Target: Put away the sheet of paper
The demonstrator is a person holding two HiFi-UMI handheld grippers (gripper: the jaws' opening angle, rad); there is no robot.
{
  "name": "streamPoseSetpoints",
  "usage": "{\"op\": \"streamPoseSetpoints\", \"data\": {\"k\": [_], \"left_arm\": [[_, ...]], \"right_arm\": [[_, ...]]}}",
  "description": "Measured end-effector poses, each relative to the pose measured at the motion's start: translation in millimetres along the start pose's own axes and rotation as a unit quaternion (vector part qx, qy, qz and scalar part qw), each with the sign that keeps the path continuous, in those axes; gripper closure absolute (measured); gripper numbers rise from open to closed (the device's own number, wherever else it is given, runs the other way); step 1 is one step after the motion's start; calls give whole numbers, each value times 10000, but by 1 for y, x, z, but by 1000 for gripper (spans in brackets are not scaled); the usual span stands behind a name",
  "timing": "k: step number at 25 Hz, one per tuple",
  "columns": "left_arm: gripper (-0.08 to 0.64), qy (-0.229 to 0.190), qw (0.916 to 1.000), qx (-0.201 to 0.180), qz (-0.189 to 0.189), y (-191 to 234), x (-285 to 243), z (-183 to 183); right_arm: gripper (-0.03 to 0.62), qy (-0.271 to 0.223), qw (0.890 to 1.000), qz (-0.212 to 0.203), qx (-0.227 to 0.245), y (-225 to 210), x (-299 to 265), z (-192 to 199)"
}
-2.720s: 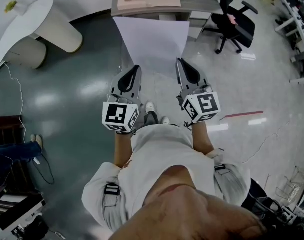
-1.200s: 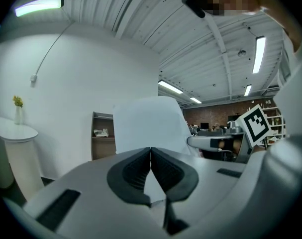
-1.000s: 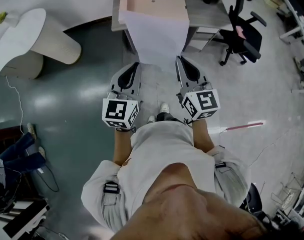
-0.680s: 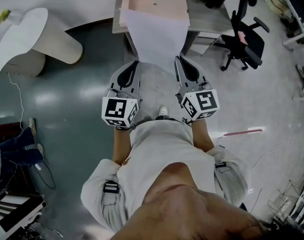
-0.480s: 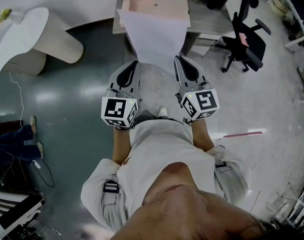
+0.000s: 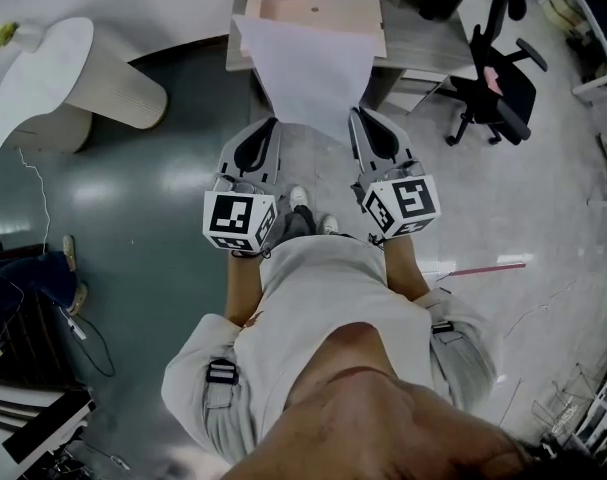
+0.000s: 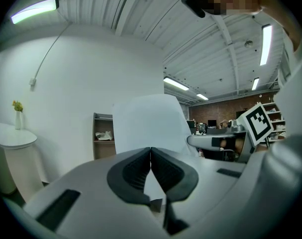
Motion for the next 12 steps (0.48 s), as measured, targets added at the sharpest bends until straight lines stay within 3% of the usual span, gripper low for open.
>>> {"op": "streamPoseSetpoints", "data": {"k": [12], "left_arm": [[538, -56, 9996, 8, 275, 65, -58, -8]], "right_arm": [[574, 62, 9995, 311, 97, -15, -75, -2]]}}
Point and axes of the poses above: the fingertips, and each gripper's own axes: x backward along the fingers, y to its left, z out of its underside, the point moved 1 cm from there along x, backward along the fingers, and after that the axes turned 2 degrees about -y, right-handed, at the moved point
